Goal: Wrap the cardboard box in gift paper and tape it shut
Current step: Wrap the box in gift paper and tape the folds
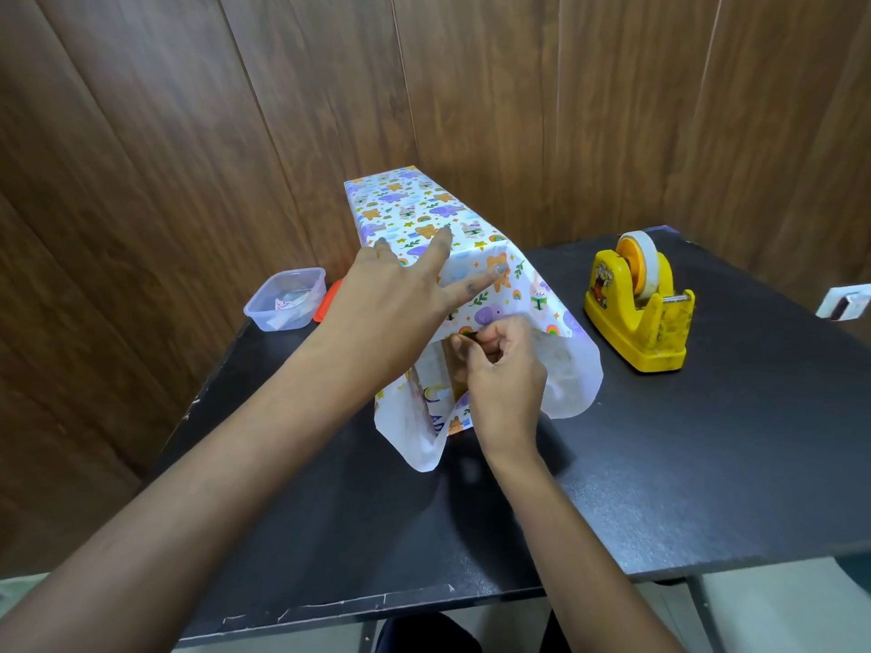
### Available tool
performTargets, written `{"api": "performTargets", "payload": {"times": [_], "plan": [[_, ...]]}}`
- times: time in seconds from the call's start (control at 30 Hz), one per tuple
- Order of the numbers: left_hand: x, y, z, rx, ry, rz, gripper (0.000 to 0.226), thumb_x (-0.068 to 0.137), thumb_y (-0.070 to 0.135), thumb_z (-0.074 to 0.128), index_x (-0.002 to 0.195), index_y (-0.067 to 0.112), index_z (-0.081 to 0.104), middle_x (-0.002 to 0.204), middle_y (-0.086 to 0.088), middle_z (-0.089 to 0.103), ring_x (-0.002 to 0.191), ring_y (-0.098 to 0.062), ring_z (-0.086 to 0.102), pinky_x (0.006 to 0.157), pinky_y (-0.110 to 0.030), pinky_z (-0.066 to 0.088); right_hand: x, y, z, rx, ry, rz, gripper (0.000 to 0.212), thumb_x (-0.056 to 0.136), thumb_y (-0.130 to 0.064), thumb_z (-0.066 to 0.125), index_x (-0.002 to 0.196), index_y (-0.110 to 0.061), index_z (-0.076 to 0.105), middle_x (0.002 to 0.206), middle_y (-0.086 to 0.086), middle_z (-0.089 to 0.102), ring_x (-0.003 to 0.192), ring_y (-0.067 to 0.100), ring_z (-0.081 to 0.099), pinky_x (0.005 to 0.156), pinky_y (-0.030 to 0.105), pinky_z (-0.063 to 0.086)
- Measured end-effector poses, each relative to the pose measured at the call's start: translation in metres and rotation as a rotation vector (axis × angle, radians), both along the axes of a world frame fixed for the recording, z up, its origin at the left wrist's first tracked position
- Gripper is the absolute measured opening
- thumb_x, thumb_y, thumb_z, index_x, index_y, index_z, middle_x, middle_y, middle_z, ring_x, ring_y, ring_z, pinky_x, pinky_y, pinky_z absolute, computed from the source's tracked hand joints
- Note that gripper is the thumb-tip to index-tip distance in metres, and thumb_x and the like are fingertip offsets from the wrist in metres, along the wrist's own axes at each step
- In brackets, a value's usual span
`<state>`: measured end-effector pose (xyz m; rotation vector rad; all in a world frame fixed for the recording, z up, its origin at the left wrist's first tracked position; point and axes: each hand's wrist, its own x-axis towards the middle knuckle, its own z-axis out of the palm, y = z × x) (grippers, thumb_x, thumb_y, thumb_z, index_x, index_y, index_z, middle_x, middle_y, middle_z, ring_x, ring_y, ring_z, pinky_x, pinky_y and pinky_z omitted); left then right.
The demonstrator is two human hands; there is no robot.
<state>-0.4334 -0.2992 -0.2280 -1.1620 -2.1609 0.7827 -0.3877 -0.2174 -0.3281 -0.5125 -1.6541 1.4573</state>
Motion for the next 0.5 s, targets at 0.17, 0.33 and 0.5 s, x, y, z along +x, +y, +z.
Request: {"api": "performTargets", "payload": {"times": [0.17,0.33,0.5], "plan": [[-0.002,-0.001,0.0,0.01,0.005,-0.021,0.076,0.097,0.03,0.04,0.142,0.044,-0.019,0.156,-0.016,-0.001,0.116,-0.047,0.048,0.081,-0.038,0.041,-0.001,0.003,0.001,-0.117,-0.059,-0.021,0.027,0.083,-0.015,0.069,0.072,-0.01,0.045,0.059,0.001,0.057,0.052,0.019,0.059,0.053,0.028,0.047],[-0.002,-0.002,-0.002,0.03,0.026,-0.047,0.077,0.096,0.03,0.043,0.143,0.044,-0.017,0.156,-0.016,0.005,0.11,-0.046,0.053,0.078,-0.037,0.042,0.002,0.007,0.001,-0.172,-0.152,0.041,0.045,0.08,-0.038,0.071,0.061,-0.007,0.045,0.047,0.004,0.055,0.033,0.013,0.048,0.043,0.023,0.043],[-0.008,-0.004,-0.003,0.049,0.057,-0.085,0.081,0.093,0.028,0.049,0.144,0.045,-0.012,0.154,-0.016,0.014,0.099,-0.043,0.058,0.069,-0.034,0.04,-0.001,0.017,0.005,-0.113,-0.252,0.089,0.045,0.081,-0.038,0.071,0.055,-0.008,0.05,0.046,0.005,0.053,0.034,0.011,0.046,0.034,0.014,0.037]]}}
